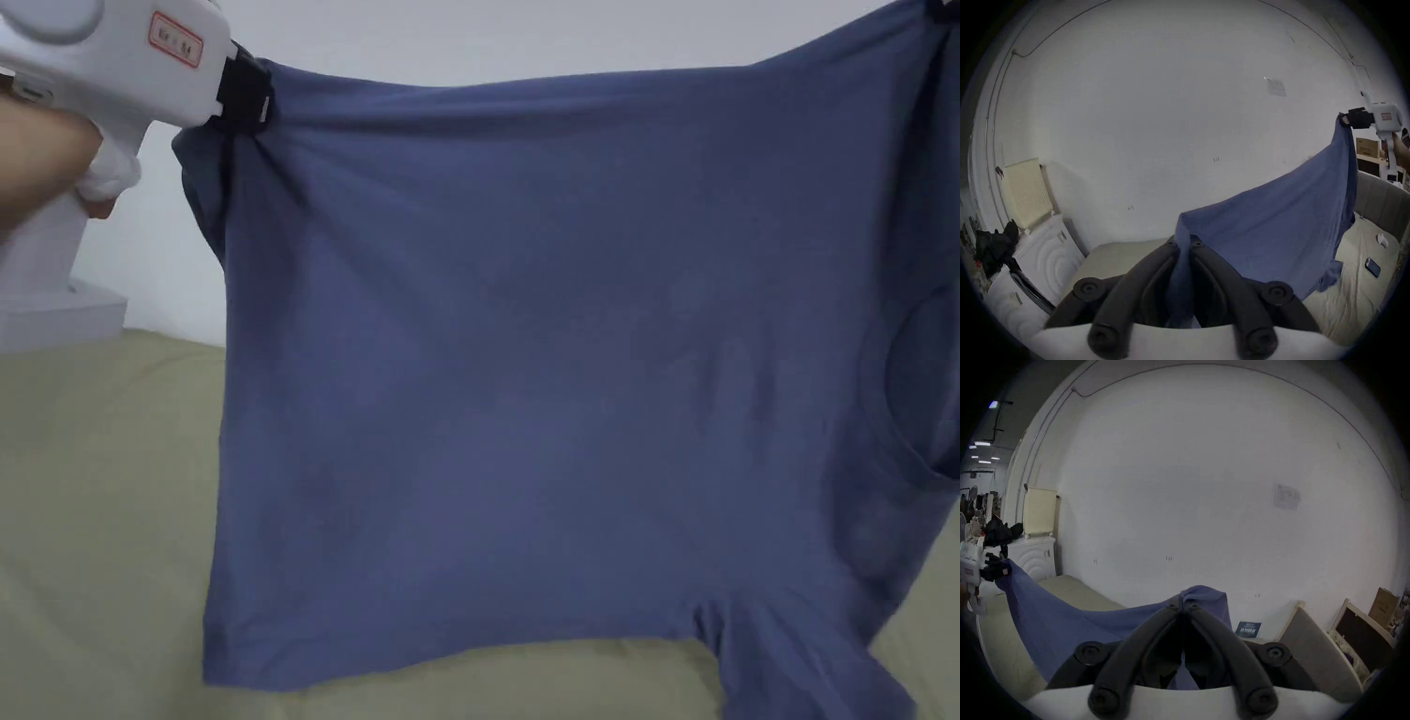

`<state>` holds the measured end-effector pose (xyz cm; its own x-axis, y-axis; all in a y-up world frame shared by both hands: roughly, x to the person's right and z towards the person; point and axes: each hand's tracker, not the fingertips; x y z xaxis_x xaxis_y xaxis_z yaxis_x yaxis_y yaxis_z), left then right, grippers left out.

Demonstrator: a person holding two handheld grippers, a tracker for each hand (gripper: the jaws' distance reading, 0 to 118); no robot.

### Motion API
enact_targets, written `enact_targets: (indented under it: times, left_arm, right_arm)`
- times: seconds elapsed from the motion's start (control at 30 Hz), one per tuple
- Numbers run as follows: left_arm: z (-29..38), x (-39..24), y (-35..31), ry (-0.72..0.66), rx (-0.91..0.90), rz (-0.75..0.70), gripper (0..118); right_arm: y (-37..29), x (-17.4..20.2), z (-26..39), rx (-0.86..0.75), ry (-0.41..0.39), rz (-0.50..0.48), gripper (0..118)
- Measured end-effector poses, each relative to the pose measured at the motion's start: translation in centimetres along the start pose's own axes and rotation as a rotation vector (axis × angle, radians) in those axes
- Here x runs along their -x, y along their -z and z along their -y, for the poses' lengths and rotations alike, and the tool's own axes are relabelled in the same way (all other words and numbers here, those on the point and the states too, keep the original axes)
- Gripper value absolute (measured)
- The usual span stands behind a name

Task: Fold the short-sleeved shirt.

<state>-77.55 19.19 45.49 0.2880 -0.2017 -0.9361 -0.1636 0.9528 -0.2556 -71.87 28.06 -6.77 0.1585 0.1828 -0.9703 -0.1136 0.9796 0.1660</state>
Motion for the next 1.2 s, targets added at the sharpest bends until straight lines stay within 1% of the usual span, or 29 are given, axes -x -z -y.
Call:
enact_targets:
  times: [0.07, 0.13, 0.17, 0.23, 0.33, 0.43, 0.5, 0.53, 0.57, 0.63, 0.67, 0.7, 0.73, 0.8, 0.83, 0.87, 0.93, 0.97, 1.07, 1.13, 1.2]
  left_arm:
    - [-1.2, 0.5, 1.0, -0.028, -0.027, -0.026, 4]
    - [-2.5, 0.8, 1.7, -0.087, -0.052, -0.054, 4]
    - [-2.9, 1.1, 1.9, -0.113, -0.064, -0.047, 4]
    - [-3.5, 1.3, 2.1, -0.137, -0.078, -0.055, 4]
    - [-3.7, 1.0, 1.4, -0.120, -0.077, -0.050, 4]
    - [-3.4, 1.1, 1.8, -0.050, -0.059, -0.057, 4]
    - [-2.3, 1.0, 1.2, -0.031, -0.067, -0.035, 4]
    - [-0.8, -0.3, -1.5, -0.035, -0.070, -0.029, 4]
    - [0.1, -0.6, -2.2, -0.041, -0.065, -0.012, 4]
    - [2.3, -1.1, -3.3, -0.046, -0.057, 0.011, 4]
    - [2.7, 0.4, -0.8, -0.047, -0.043, 0.025, 4]
    - [3.9, 0.3, -0.9, -0.034, -0.015, 0.049, 4]
    - [5.0, 0.1, -1.3, -0.024, -0.006, 0.048, 4]
    - [7.7, -1.5, -3.2, 0.008, 0.036, 0.071, 4]
    - [8.9, -1.9, -3.8, -0.005, 0.037, 0.068, 4]
    - [10.1, -2.1, -4.4, 0.000, 0.073, 0.093, 4]
    - [12.2, -1.6, -4.8, 0.035, 0.090, 0.091, 4]
    - [13.4, -1.8, -5.5, 0.045, 0.089, 0.087, 4]
    - [17.0, -1.7, -7.1, 0.008, 0.117, 0.133, 4]
    - [19.1, -2.1, -8.3, 0.009, 0.135, 0.150, 4]
    - [21.5, -2.2, -9.7, -0.005, 0.153, 0.171, 4]
  right_arm:
    - [-0.4, 0.6, -1.4, -0.006, -0.046, 0.028, 0]
    - [0.0, 0.6, -2.6, -0.037, -0.054, 0.015, 0]
    - [-0.7, 1.2, -3.5, -0.060, -0.073, 0.032, 0]
    - [-0.6, 1.3, -4.7, -0.085, -0.054, 0.040, 0]
    - [-0.7, 1.3, -5.8, -0.126, -0.004, 0.027, 0]
    - [-2.3, 1.7, -4.9, -0.135, 0.012, 0.002, 0]
    - [-3.0, 1.9, -3.5, -0.112, 0.019, -0.007, 0]
    - [-3.4, 2.0, -2.6, -0.100, 0.017, -0.010, 0]
    - [-4.3, 2.3, -1.1, -0.095, 0.017, -0.010, 0]
    - [-5.5, 2.3, 1.2, -0.059, 0.044, -0.055, 0]
    - [-6.2, 2.4, 2.5, -0.046, 0.038, -0.079, 0]
    - [-6.6, 2.4, 3.9, -0.033, 0.026, -0.069, 0]
    - [-7.2, 2.5, 5.1, -0.026, 0.021, -0.086, 0]
    - [-8.9, 2.7, 7.9, 0.003, 0.042, -0.107, 0]
    - [-8.8, 2.9, 8.8, 0.018, 0.043, -0.140, 0]
    - [-9.5, 3.0, 10.1, 0.036, 0.040, -0.153, 0]
    - [-10.9, 3.2, 12.6, 0.067, 0.042, -0.167, 0]
    - [-11.6, 3.4, 13.8, 0.087, 0.046, -0.205, 0]
    - [-13.7, 3.4, 17.2, 0.142, 0.077, -0.224, 0]
    - [-14.8, 2.6, 19.3, 0.163, 0.083, -0.246, 0]
    - [-16.5, 2.7, 21.2, 0.185, 0.105, -0.283, 0]
